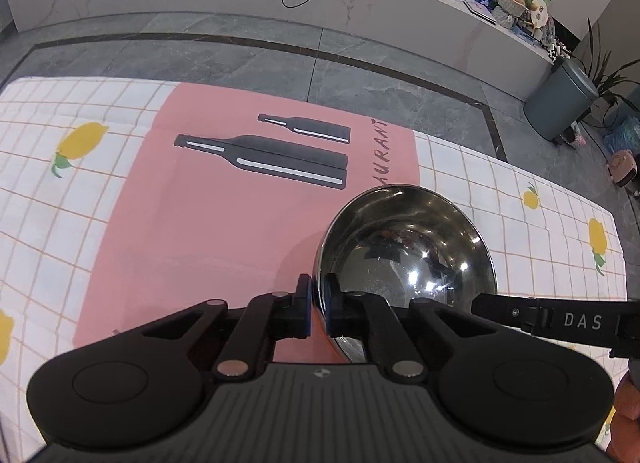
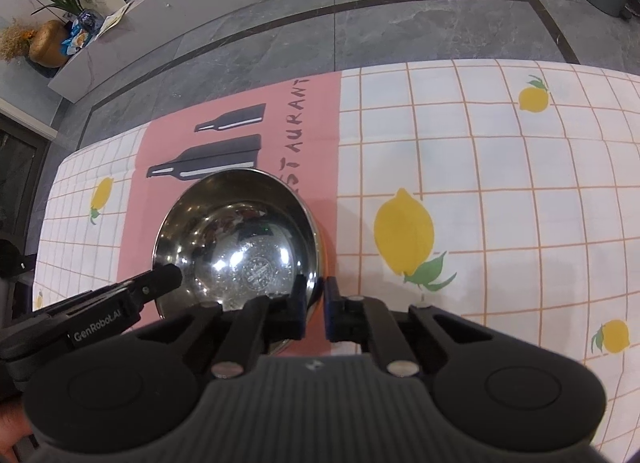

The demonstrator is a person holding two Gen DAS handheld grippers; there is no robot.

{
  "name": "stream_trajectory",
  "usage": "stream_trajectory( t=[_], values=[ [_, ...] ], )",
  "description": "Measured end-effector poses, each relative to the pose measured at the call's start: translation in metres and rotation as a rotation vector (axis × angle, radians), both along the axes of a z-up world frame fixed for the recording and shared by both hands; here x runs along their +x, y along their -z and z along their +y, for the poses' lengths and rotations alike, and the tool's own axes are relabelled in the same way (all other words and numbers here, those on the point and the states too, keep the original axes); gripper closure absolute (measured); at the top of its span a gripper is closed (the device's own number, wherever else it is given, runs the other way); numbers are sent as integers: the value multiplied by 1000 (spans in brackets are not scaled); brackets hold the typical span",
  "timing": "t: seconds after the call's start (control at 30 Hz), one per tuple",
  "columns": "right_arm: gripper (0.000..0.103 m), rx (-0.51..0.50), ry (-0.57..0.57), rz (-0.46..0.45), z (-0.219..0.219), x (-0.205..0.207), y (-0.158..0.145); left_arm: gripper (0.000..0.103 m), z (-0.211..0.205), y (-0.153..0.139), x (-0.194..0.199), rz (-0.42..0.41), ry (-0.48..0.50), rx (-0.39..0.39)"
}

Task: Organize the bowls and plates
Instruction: 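Lower the blue bowl into the orange steel bowl with both grippers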

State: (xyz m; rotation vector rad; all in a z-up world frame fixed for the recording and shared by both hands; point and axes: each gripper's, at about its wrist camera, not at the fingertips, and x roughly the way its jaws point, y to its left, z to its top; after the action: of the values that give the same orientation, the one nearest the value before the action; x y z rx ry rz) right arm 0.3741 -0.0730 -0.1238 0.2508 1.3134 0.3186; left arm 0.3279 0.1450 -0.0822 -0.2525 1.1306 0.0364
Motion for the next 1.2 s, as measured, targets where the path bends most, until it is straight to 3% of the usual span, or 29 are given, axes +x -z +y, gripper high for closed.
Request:
stream_trajectory(
  t=[0.63, 0.83, 1.2],
  values=[
    [99, -21, -44, -58, -45, -103, -73, 95, -47, -69, -109, -4, -9, -49],
    [99, -31, -42, -75, -80, -144, -86, 94, -90, -86, -143, -34, 45, -10],
    [100, -86, 41, -86, -178, -200, -95, 92, -180, -82, -176, 12, 168, -124]
  ],
)
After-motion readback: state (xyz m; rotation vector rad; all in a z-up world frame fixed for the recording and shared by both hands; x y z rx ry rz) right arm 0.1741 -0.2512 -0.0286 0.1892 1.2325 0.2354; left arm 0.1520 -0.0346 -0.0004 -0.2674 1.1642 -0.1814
